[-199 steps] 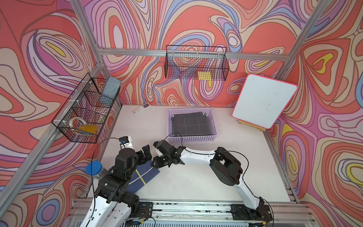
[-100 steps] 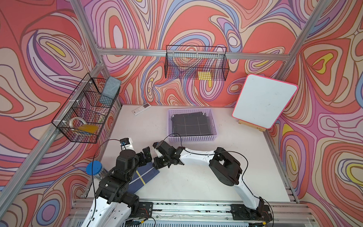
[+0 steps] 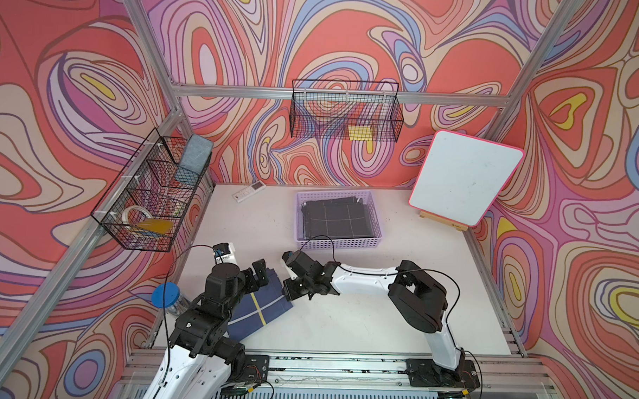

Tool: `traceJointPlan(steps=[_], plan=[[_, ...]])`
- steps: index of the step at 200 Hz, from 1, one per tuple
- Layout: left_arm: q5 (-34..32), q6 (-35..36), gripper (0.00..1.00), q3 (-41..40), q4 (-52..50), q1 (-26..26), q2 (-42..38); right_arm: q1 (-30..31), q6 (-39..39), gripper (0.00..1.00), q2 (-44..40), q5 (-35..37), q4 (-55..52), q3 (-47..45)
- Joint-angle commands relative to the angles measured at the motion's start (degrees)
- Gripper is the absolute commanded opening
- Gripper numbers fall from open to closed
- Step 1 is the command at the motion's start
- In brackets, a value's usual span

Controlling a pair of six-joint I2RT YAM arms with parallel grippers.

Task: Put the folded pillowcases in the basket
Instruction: Move the pillowcase to the center of the board.

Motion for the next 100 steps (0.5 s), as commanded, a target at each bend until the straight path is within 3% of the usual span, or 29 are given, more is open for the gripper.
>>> traceJointPlan(steps=[1,100], plan=[[3.28,-0.14,0.99,-1.34,-0.92,0.14,1.15,-0.14,0.34,0.00,-4.78,4.44,-1.07,-4.08],[11.68,-0.26,0.99,-3.38,1.02,0.09,8.84,-5.33,4.59,0.00,-21.98,11.35,-1.34,-25.54]])
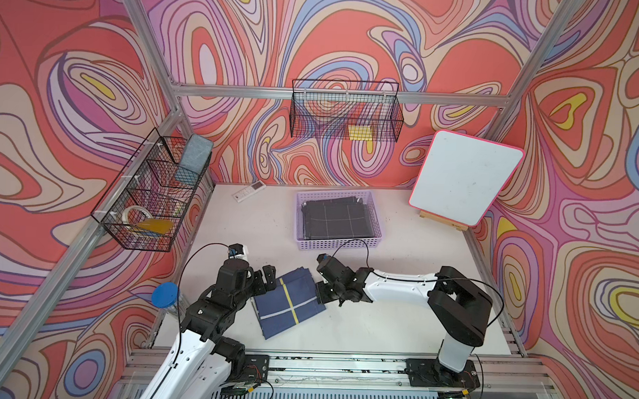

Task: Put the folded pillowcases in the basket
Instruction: Move the pillowcase to the center of the board.

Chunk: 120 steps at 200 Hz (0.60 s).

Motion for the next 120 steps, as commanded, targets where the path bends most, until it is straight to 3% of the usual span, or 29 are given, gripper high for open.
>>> traceJointPlan(steps=[1,68,92,107,120], plan=[[3.45,-0.19,0.99,-1.49,0.86,0.07,2.14,-0.97,1.61,0.00,-4.80,3.20,-0.66,-3.12],[5.94,-1.57,0.98,-3.98,3.03,-1.37,9.44,-1.89,5.58,0.00,-15.82,7.75,-3.13,-11.62],[7.12,-1.61,0.93,-6.49,5.64,-2.56,11.70,-1.89,5.41,0.00,-16.57,7.39,-3.23,-11.86],[7.91,-1.58,0.90,-6.58,6.37,-2.89,12.90,-1.91,4.81,0.28,-16.63,7.60,-3.33,-11.34],[8.36,-1.64,0.88,-6.71,6.79,-3.06,13.87,-1.89,4.32,0.41,-16.83,8.27,-3.42,-10.94]])
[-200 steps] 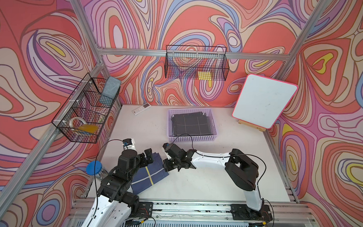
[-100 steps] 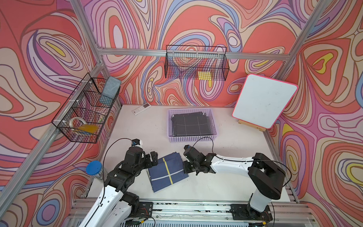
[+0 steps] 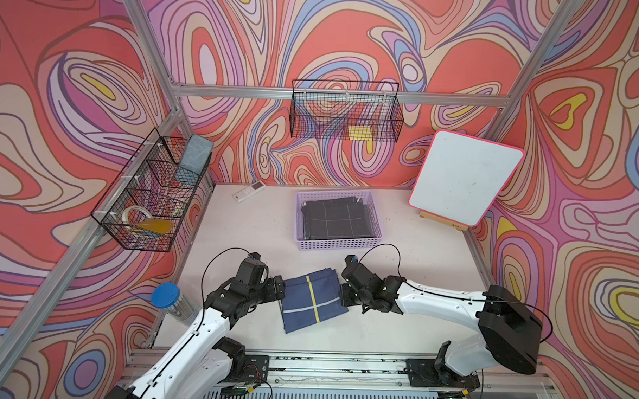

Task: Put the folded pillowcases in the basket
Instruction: Move the pillowcase to the center of the board, then pick up the pillowcase at the center of the board.

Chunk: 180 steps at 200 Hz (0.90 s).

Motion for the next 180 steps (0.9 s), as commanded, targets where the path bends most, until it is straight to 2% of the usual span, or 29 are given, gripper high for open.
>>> traceJointPlan(steps=[1,20,50,106,180], plan=[[1.81,-0.30,0.88,-0.37,2.42,-0.51,1.29,-0.21,-0.30,0.41,-1.16,1.82,-0.24,0.52],[2.48,-0.55,0.85,-1.06,3.58,-1.01,2.45,-0.21,-1.61,0.50,-1.03,2.70,-1.01,1.82],[4.19,-0.23,0.81,-2.85,7.00,-1.54,4.66,-0.46,-4.86,0.55,1.06,2.71,-2.35,4.96],[4.66,-0.40,0.76,-4.19,10.18,-1.76,8.89,-4.70,-9.70,0.56,5.19,-6.39,0.15,7.21],[4.16,-1.44,0.75,-3.27,10.03,-1.94,12.62,-7.33,-11.69,0.54,9.82,-9.58,0.66,9.39]])
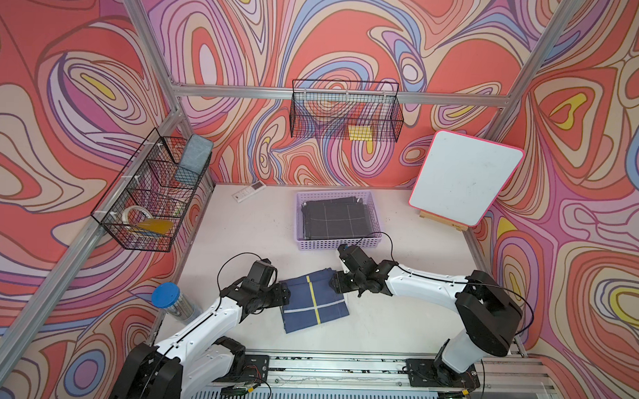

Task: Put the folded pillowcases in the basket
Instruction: Pick up the pillowcase at the center of the board.

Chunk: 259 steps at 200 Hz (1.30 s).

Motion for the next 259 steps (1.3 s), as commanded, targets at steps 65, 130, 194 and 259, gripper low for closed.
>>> traceJointPlan(steps=[65,130,194,259], plan=[[1.14,-1.50,0.70,0.78,3.50,-1.27,4.88,-1.18,-0.18,0.53,0.43,-1.81,1.12,0.72],[2.13,-2.02,0.43,0.94,5.46,-2.00,9.68,-1.89,0.66,0.52,-0.10,-2.20,2.13,-0.07],[1.13,-2.22,0.10,0.66,7.60,-2.22,7.93,-3.29,1.51,0.52,1.29,-3.66,3.61,-1.30],[0.46,-1.98,0.00,0.49,7.62,-2.20,7.11,-4.55,0.74,0.52,3.52,-3.79,2.78,-0.83]])
